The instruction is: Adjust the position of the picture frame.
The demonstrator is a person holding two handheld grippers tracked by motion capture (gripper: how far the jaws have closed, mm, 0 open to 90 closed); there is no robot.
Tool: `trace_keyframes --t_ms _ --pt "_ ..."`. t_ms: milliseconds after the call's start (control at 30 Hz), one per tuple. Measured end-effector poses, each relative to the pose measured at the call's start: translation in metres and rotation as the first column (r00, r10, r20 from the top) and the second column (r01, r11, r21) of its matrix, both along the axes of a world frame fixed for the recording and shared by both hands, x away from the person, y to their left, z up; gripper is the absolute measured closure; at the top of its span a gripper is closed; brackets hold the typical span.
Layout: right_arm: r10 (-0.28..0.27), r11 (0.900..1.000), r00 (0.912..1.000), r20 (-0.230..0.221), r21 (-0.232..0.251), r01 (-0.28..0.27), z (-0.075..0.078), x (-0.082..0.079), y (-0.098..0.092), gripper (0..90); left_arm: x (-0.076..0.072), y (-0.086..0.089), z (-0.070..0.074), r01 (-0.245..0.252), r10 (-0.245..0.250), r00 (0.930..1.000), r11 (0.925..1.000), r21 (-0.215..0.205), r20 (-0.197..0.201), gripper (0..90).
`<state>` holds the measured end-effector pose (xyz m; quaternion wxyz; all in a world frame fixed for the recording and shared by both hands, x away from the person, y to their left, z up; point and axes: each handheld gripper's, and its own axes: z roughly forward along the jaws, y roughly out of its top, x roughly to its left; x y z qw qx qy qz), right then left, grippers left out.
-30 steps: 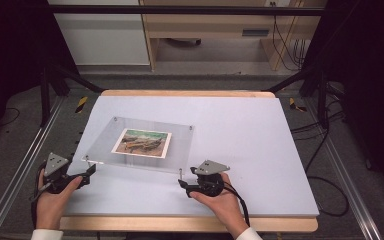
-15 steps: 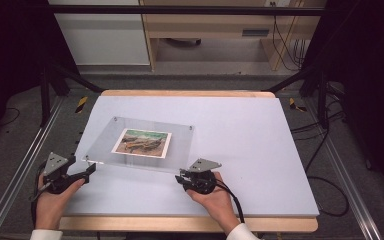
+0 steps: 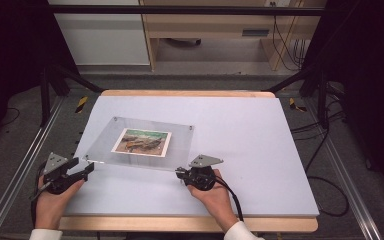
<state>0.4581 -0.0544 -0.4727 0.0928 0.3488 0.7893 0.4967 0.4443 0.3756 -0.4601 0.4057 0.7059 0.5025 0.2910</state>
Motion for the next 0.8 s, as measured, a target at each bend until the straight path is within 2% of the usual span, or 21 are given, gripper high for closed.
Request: trace_keyframes --t_ms 33,100,333,433,533,667,700,800 --pt "-0.004 1.000 0.9999 -0.010 0.014 0.004 0.001 0.001 -0.001 85.1 0.001 0.000 0.000 0.003 -0.003 1.0000 1.0000 0.005 0.001 37.7" --pt "-0.007 0.999 0.9997 -0.023 0.035 0.008 0.004 0.004 -0.004 85.0 0.004 0.000 -0.001 0.002 -0.002 0.9999 1.0000 0.000 0.011 49.4" --pt "-0.013 0.996 0.9982 -0.058 0.082 0.018 0.009 0.008 -0.007 85.1 0.010 0.001 -0.005 0.023 -0.023 0.9997 0.9996 -0.016 -0.003 57.6" --pt "-0.012 0.998 0.9979 -0.064 0.068 0.016 0.008 0.009 -0.007 85.1 0.015 0.000 -0.007 0.034 -0.034 0.9994 0.9987 -0.037 0.004 62.8" --pt "-0.010 0.998 0.9981 -0.061 0.065 0.014 0.008 0.009 -0.007 85.0 0.023 0.001 -0.010 0.040 -0.039 0.9991 0.9947 -0.095 0.017 66.9" --pt "-0.012 0.998 0.9980 -0.063 0.059 0.016 0.008 0.009 -0.007 85.0 0.028 0.001 -0.011 0.068 -0.064 0.9970 0.9914 -0.112 0.043 74.5" --pt "-0.014 0.998 0.9978 -0.064 0.061 0.018 0.007 0.008 -0.007 85.0 0.028 0.000 -0.011 0.078 -0.073 0.9963 0.9896 -0.121 0.046 79.1" --pt "-0.015 0.998 0.9980 -0.062 0.063 0.019 0.008 0.008 -0.007 85.0 0.029 0.001 -0.011 0.083 -0.076 0.9957 0.9862 -0.144 0.053 82.3"
